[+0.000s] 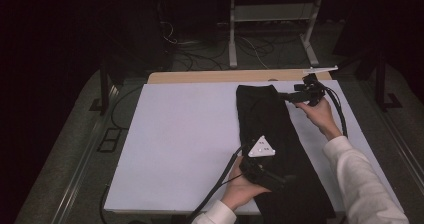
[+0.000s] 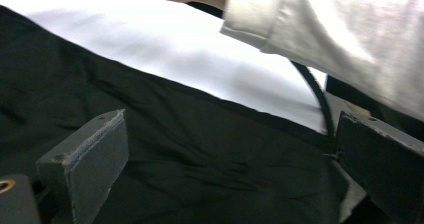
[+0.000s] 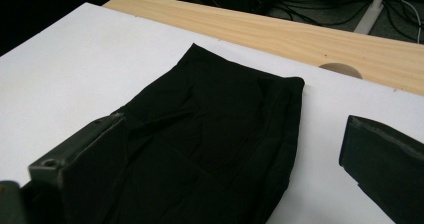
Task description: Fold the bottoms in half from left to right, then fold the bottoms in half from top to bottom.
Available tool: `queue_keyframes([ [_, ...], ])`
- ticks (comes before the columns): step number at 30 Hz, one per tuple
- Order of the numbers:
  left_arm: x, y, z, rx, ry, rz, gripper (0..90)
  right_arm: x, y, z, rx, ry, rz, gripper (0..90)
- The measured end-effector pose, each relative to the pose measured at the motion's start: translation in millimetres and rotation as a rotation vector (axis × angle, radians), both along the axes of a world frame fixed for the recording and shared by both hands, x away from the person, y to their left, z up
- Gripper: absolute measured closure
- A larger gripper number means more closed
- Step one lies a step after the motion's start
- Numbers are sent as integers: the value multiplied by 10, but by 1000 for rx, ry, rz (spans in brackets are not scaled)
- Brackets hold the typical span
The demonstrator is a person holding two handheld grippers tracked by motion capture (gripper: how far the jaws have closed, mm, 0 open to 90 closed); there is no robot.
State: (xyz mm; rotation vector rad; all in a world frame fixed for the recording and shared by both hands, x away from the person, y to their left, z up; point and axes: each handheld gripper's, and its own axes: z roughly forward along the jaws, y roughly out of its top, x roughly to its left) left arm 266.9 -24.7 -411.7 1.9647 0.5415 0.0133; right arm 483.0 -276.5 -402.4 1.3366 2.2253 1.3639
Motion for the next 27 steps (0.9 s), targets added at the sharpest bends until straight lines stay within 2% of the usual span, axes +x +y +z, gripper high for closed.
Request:
queue_keyframes([
  [2, 55, 29, 2, 8, -13, 15, 12, 0, -7, -11, -3, 1, -3, 0],
  [14, 368, 199, 44, -6, -15, 77, 9, -4, -67, -56, -12, 15, 0, 0],
  [27, 700, 380, 122, 40, -30, 131, 0, -17, -148, -26, -12, 23, -10, 0],
])
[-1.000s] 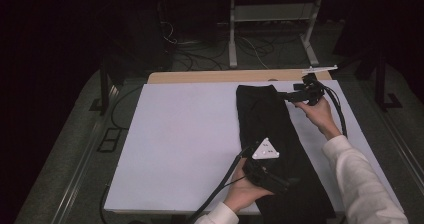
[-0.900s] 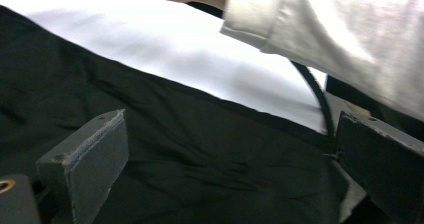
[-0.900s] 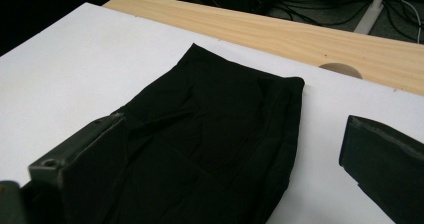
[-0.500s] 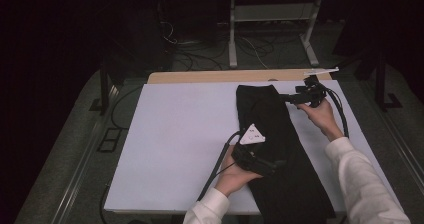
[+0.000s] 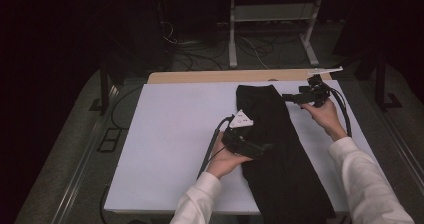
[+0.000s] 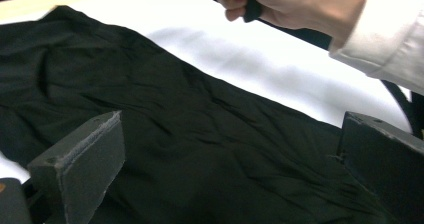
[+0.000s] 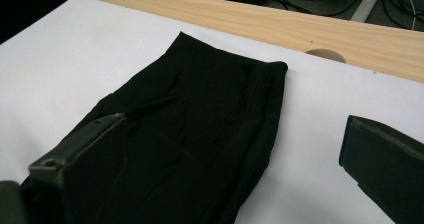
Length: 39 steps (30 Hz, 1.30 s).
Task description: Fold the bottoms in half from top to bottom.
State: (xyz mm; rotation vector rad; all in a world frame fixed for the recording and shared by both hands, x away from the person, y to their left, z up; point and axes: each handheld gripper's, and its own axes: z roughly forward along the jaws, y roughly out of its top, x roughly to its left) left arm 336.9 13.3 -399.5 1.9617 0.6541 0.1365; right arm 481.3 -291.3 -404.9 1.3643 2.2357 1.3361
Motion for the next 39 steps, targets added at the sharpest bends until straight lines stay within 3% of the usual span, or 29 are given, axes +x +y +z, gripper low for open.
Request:
queue_keyframes([
  [7, 162, 81, 75, 29, -26, 12, 0, 1, 1, 3, -5, 5, 5, 0],
  [12, 279, 156, 105, 12, -16, 36, 0, 18, 5, -12, -4, 12, 5, 0],
  [19, 471, 245, 88, 19, -3, 72, 0, 35, 27, -40, -13, 23, 12, 0],
  [33, 852, 358, -15, 18, 51, 118, 0, 85, 53, -153, -19, 76, 23, 0],
  [39, 1033, 358, -90, 6, 102, 125, 5, 101, 80, -216, -26, 107, 28, 0],
])
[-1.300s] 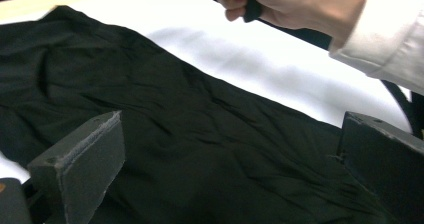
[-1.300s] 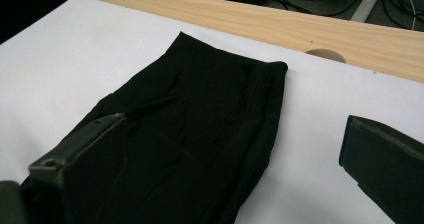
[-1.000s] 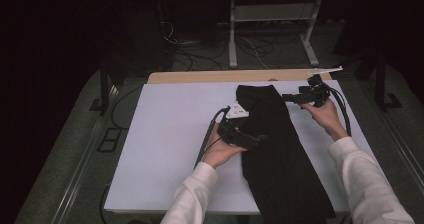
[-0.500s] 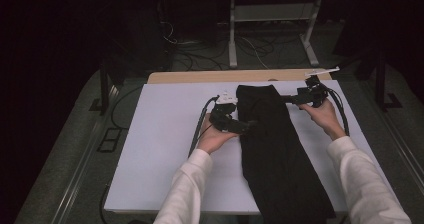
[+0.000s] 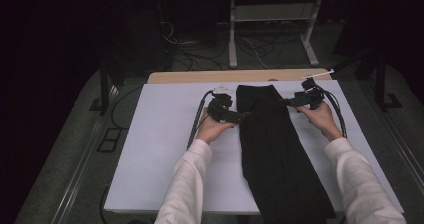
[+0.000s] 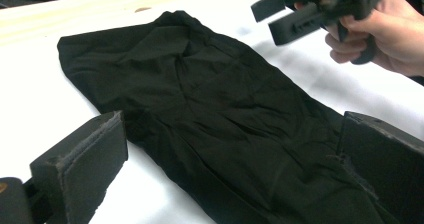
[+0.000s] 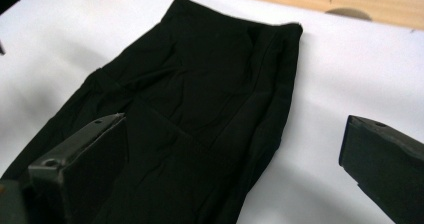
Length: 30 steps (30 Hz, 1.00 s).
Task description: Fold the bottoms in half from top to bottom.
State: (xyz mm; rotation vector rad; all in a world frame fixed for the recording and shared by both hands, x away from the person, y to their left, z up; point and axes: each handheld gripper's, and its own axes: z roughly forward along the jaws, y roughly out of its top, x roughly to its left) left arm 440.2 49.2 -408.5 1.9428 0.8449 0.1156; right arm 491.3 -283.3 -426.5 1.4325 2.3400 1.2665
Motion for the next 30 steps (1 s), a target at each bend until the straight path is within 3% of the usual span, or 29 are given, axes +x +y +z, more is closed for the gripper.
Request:
queue_keyframes([
  [9, 222, 64, -169, -17, 89, 58, 89, 34, 19, -67, 30, 36, 6, 141],
  [16, 357, 188, -307, -85, 176, 133, 153, 45, 28, -127, 24, 67, 19, 196],
  [20, 395, 189, -354, -113, 193, 152, 199, 49, 9, -157, 31, 91, 21, 253],
  [30, 509, 86, -412, -116, 222, 149, 249, 77, -26, -189, 53, 110, -1, 391],
])
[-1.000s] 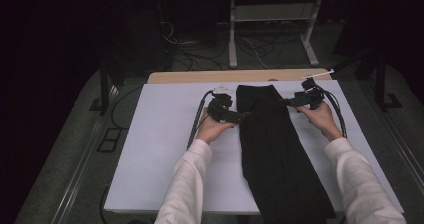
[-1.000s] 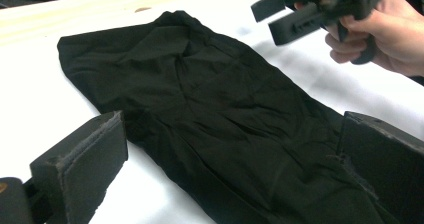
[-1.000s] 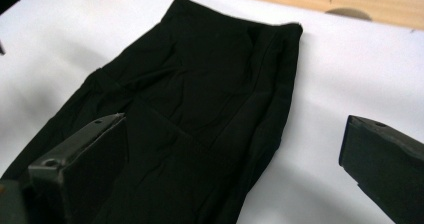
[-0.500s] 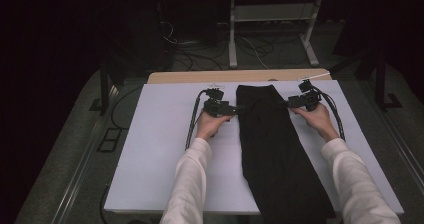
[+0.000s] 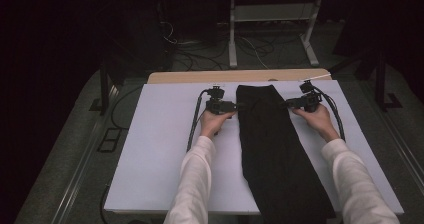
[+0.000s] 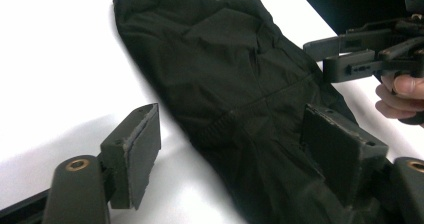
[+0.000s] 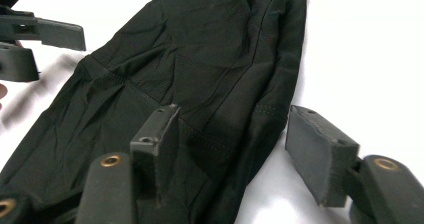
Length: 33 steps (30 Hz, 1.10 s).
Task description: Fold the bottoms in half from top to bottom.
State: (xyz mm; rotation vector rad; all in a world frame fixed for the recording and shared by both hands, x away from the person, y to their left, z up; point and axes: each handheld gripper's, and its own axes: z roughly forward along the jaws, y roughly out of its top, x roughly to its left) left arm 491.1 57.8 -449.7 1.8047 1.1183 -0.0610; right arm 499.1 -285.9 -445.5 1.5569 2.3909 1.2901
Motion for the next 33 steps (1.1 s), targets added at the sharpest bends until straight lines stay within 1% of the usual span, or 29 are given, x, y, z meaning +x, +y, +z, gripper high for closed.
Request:
queue_keyframes([
  [2, 17, -17, -14, 4, 5, -3, 262, 8, 1, -10, 5, 4, 0, 400],
  [4, 32, -41, -28, 24, 0, -7, 262, 14, 6, -22, 0, 7, -8, 401],
  [7, 59, -68, -55, 25, 8, -9, 277, 22, 15, -42, 3, 13, -19, 405],
  [10, 92, -91, -82, 23, 19, -2, 305, 42, 29, -65, 0, 15, -28, 414],
  [11, 99, -98, -90, 20, 22, 8, 330, 45, 32, -69, 2, 15, -32, 420],
  [12, 101, -105, -95, 24, 24, 18, 395, 47, 35, -72, 11, 17, -37, 431],
  [13, 103, -107, -101, 20, 22, 15, 425, 49, 38, -75, 20, 18, -38, 444],
  [14, 105, -110, -109, 16, 28, 10, 454, 52, 41, -78, 22, 18, -39, 462],
  [15, 107, -114, -115, 14, 33, 13, 503, 59, 48, -83, 21, 16, -41, 485],
  [16, 109, -114, -124, 19, 40, 15, 537, 60, 50, -85, 21, 14, -41, 498],
  [17, 111, -114, -133, 20, 49, 16, 570, 63, 53, -88, 32, 15, -42, 538],
  [18, 113, -111, -140, 18, 49, 10, 613, 66, 54, -90, 45, 22, -42, 591],
  [20, 115, -117, -146, 13, 47, 10, 673, 73, 56, -101, 69, 33, -41, 635],
  [21, 115, -120, -147, 15, 49, 14, 713, 77, 60, -109, 83, 43, -36, 674],
  [23, 118, -123, -149, 9, 55, 27, 792, 83, 79, -124, 88, 59, -26, 770],
  [25, 122, -116, -140, 2, 50, 34, 844, 79, 114, -130, 65, 63, -20, 807],
  [26, 122, -115, -129, 9, 43, 41, 850, 77, 124, -125, 58, 61, -19, 814],
  [28, 124, -106, -107, 24, 35, 46, 857, 69, 139, -99, 59, 55, -20, 820],
  [30, 121, -87, -77, 35, 19, 51, 860, 64, 146, -66, 69, 46, -29, 822],
  [31, 118, -77, -57, 40, 8, 53, 861, 65, 150, -55, 74, 50, -34, 822],
  [33, 113, -50, -12, 45, -11, 59, 861, 67, 171, -28, 71, 48, -40, 822],
])
